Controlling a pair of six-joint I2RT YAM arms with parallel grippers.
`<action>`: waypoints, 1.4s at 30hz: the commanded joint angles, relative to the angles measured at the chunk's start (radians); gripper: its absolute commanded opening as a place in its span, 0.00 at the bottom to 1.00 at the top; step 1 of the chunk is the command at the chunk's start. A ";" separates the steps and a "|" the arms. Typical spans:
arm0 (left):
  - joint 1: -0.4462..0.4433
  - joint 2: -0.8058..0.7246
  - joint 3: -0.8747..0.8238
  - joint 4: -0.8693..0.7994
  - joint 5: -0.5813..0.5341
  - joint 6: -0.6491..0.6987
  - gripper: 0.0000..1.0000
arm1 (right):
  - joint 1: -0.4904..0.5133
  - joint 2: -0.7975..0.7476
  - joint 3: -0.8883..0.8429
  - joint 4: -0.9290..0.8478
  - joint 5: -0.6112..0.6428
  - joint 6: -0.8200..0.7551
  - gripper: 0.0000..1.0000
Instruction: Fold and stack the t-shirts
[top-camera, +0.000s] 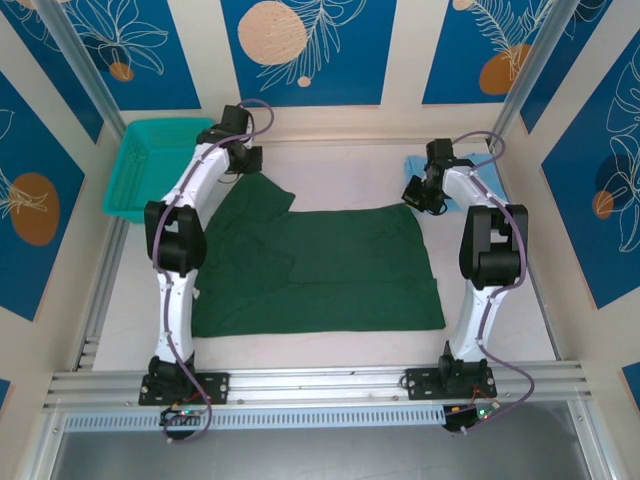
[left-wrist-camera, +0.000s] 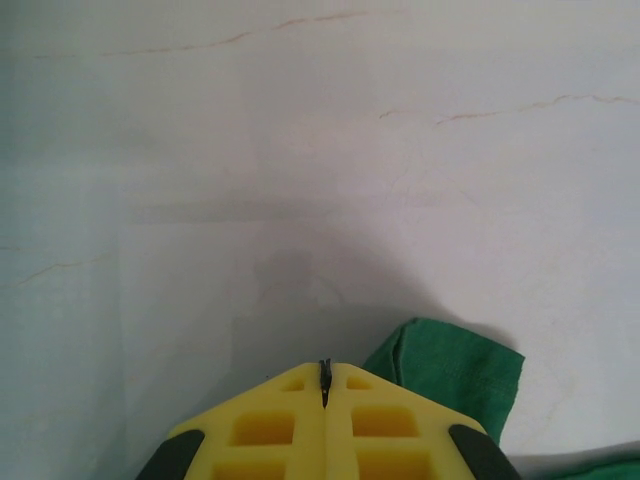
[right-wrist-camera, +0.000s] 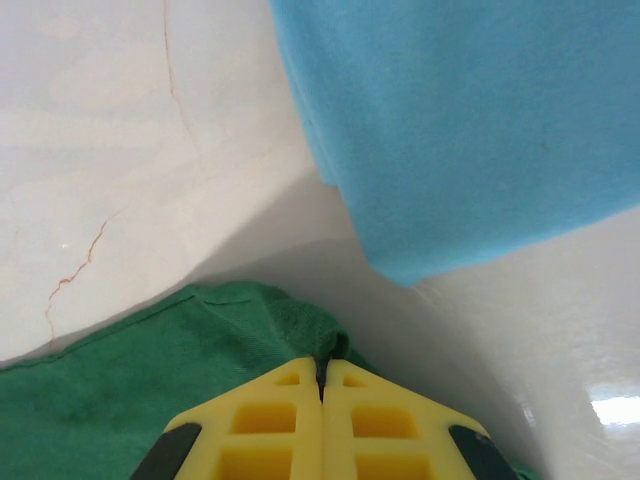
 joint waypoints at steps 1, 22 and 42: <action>0.005 -0.042 -0.011 0.012 0.011 0.016 0.00 | -0.011 -0.011 -0.011 0.002 -0.038 -0.025 0.04; 0.004 -0.568 -0.662 0.123 0.039 0.000 0.00 | -0.067 -0.384 -0.413 0.085 -0.088 -0.043 0.01; 0.011 -1.241 -1.345 0.041 0.065 -0.291 0.00 | -0.141 -0.635 -0.721 0.112 -0.158 0.095 0.00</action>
